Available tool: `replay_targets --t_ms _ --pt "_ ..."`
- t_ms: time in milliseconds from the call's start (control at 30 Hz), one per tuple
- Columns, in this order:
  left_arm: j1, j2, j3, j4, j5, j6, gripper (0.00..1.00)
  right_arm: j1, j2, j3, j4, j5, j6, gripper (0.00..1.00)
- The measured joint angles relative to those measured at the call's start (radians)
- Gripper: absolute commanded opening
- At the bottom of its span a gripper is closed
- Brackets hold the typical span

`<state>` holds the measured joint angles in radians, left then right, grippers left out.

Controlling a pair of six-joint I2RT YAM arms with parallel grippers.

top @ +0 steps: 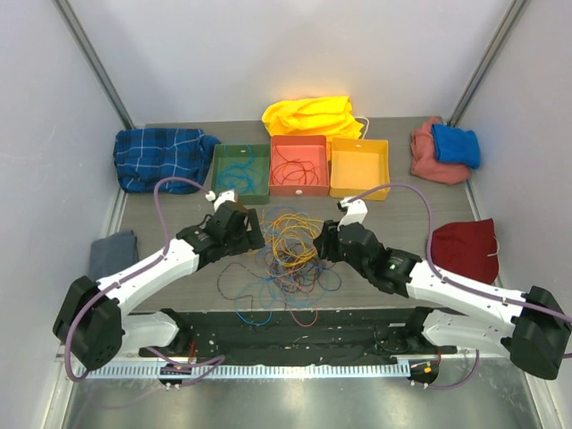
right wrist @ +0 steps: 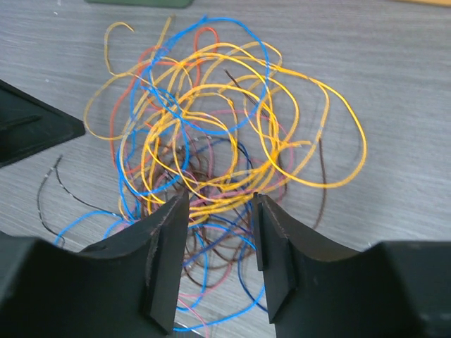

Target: Untangle the cables

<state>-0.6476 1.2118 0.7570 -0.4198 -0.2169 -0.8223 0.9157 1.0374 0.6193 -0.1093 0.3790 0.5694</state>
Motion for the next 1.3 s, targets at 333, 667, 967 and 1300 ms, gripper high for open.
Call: replay_targets --t_ms 333,667,967,1300 --pt "0.000 0.005 -0.008 0.015 0.031 -0.062 1.00 0.002 -0.037 -0.040 -0.034 0.090 0.008 0.50" --pt "0.005 -0.309 -0.167 0.087 0.010 -0.148 1.00 0.002 0.082 -0.029 -0.059 0.148 0.025 0.52" --pt "0.008 -0.320 -0.179 0.101 0.024 -0.143 1.00 -0.032 0.133 -0.024 -0.064 0.146 0.061 0.52" --pt "0.008 -0.283 -0.207 0.130 0.073 -0.147 0.99 -0.155 0.293 0.037 0.006 0.123 0.063 0.48"
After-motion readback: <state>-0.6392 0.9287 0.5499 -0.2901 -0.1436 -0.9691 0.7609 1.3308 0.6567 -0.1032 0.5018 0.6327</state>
